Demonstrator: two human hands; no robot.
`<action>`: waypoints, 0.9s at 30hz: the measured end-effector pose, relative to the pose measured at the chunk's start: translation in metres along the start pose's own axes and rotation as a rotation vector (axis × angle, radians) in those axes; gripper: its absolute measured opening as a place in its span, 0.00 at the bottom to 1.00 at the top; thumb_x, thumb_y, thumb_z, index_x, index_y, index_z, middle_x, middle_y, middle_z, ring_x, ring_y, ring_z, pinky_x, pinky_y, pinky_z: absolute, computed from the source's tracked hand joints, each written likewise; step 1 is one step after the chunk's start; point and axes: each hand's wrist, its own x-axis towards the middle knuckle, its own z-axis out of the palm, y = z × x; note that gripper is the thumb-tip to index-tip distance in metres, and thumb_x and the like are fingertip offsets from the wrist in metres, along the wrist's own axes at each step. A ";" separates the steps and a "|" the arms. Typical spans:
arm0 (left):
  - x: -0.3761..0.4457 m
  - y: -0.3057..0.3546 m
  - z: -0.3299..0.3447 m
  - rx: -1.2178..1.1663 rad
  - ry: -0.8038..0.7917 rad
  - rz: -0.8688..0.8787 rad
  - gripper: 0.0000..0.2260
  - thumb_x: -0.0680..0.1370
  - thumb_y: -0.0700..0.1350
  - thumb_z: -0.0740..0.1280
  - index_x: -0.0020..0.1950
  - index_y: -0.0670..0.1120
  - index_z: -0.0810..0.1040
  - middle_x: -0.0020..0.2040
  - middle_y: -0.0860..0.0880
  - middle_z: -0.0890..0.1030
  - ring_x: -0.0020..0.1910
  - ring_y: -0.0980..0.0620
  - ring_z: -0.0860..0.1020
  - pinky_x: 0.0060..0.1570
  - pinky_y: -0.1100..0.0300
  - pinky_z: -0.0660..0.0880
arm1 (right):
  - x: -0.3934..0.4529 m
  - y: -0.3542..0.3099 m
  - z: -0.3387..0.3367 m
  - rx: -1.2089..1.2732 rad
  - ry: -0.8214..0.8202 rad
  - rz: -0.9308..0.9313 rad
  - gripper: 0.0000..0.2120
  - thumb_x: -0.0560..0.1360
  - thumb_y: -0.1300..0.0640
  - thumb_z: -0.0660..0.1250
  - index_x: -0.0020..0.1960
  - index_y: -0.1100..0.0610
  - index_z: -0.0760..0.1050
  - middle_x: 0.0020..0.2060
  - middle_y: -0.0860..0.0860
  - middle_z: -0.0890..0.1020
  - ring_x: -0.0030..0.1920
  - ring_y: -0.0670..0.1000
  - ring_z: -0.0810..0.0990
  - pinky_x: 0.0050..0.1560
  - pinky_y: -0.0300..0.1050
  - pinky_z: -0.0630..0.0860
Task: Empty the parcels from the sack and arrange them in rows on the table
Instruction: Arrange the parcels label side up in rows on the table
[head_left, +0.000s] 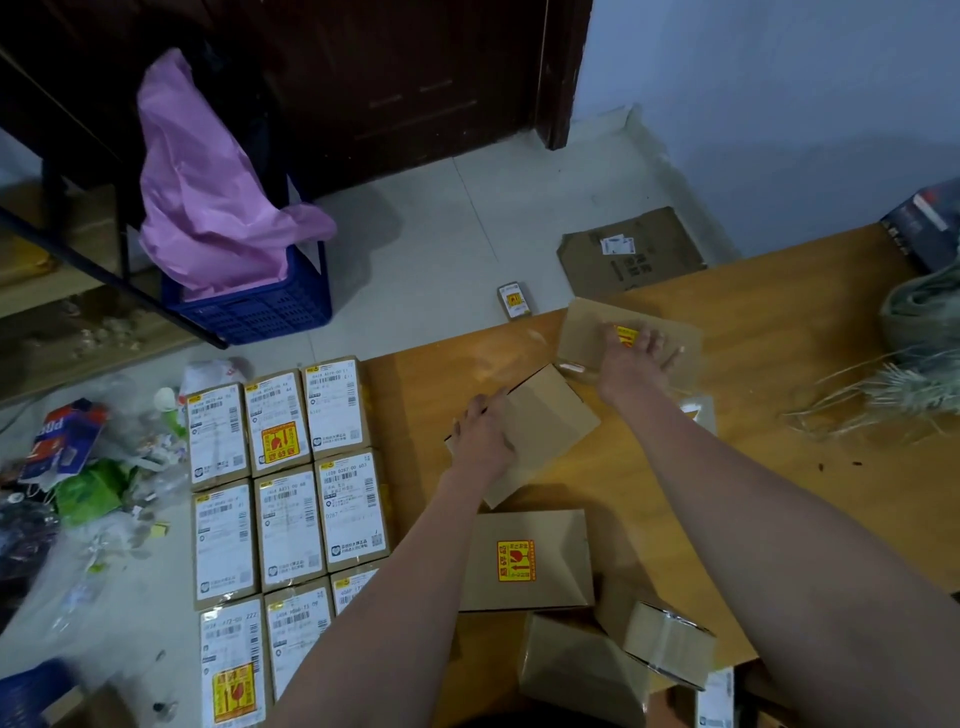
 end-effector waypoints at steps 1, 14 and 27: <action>-0.001 0.005 0.002 -0.048 -0.016 0.011 0.38 0.72 0.38 0.69 0.78 0.53 0.57 0.73 0.44 0.60 0.70 0.40 0.66 0.73 0.45 0.61 | 0.000 0.008 0.000 0.011 -0.018 0.023 0.43 0.77 0.65 0.64 0.80 0.43 0.41 0.78 0.61 0.42 0.78 0.63 0.41 0.73 0.69 0.39; -0.038 0.006 -0.008 -0.089 0.070 0.000 0.28 0.77 0.41 0.66 0.76 0.47 0.63 0.70 0.40 0.64 0.70 0.39 0.64 0.70 0.47 0.66 | -0.060 0.006 0.002 0.138 0.026 0.055 0.34 0.74 0.63 0.64 0.77 0.55 0.55 0.73 0.63 0.60 0.73 0.63 0.60 0.75 0.60 0.54; -0.106 0.036 0.009 -0.011 -0.130 0.184 0.24 0.75 0.41 0.69 0.70 0.48 0.71 0.65 0.40 0.74 0.63 0.43 0.74 0.54 0.57 0.73 | -0.181 0.019 -0.006 -0.227 -0.402 -0.099 0.24 0.82 0.46 0.59 0.72 0.59 0.70 0.67 0.56 0.74 0.66 0.58 0.74 0.61 0.48 0.71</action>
